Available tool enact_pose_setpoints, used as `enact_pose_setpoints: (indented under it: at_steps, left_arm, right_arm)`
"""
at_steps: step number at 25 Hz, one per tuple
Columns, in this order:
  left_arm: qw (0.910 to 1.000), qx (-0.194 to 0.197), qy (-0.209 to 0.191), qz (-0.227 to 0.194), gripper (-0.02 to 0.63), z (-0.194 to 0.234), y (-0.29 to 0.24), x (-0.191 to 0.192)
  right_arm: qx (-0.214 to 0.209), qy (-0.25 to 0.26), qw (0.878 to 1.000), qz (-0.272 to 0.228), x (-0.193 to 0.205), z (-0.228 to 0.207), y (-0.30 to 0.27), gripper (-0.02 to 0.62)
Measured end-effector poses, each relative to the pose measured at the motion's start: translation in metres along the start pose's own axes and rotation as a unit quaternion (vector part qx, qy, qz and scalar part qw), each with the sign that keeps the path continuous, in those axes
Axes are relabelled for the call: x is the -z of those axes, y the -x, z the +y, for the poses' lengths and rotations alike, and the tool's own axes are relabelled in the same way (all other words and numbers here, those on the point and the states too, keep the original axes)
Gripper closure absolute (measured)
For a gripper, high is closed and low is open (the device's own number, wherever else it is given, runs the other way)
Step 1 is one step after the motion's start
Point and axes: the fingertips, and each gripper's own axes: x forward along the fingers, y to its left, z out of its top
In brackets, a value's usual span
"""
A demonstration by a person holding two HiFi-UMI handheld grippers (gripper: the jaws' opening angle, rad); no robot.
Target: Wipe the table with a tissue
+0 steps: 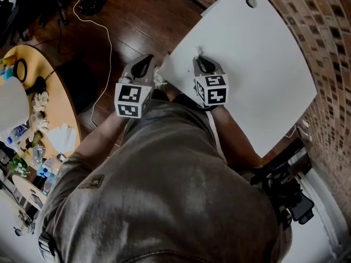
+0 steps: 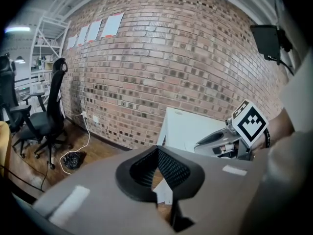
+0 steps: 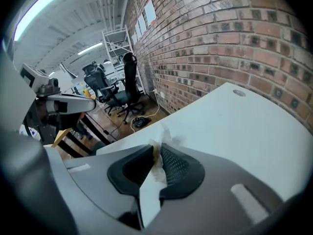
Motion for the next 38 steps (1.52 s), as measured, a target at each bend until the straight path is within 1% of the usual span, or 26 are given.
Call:
enact_pose_setpoints:
  at_steps: [7, 12, 17, 21, 25, 31, 35, 38]
  left_arm:
    - [0.9997, 0.015, -0.018, 0.001, 0.604, -0.022, -0.006, -0.004]
    - [0.9993, 0.023, -0.031, -0.002, 0.604, -0.036, -0.009, -0.011]
    - [0.9991, 0.021, -0.037, -0.004, 0.604, -0.039, -0.006, -0.013]
    - [0.9994, 0.016, -0.031, -0.007, 0.604, -0.037, -0.002, -0.010]
    - [0.9994, 0.010, -0.031, -0.007, 0.604, -0.029, 0.007, -0.007]
    - [0.9995, 0.007, -0.028, -0.015, 0.604, -0.008, 0.028, 0.002]
    - [0.9995, 0.007, -0.027, -0.014, 0.604, -0.007, 0.028, 0.002]
    - [0.9998, 0.004, -0.016, -0.012, 0.604, -0.001, 0.032, 0.006]
  right_arm:
    - [0.023, -0.027, 0.999, -0.016, 0.008, -0.026, 0.021, 0.531]
    - [0.030, -0.058, 0.998, -0.022, 0.020, -0.041, 0.033, 0.531]
    - [0.031, -0.081, 0.996, -0.015, 0.037, -0.049, 0.029, 0.531]
    - [0.029, -0.081, 0.996, -0.016, 0.037, -0.048, 0.029, 0.531]
    - [0.023, -0.071, 0.997, -0.011, 0.037, -0.037, 0.026, 0.531]
    - [0.009, -0.048, 0.999, -0.009, 0.032, 0.004, 0.018, 0.531]
    - [0.001, -0.043, 0.999, -0.006, 0.031, 0.010, 0.015, 0.531]
    - [-0.003, -0.038, 0.999, -0.004, 0.029, 0.018, 0.011, 0.531]
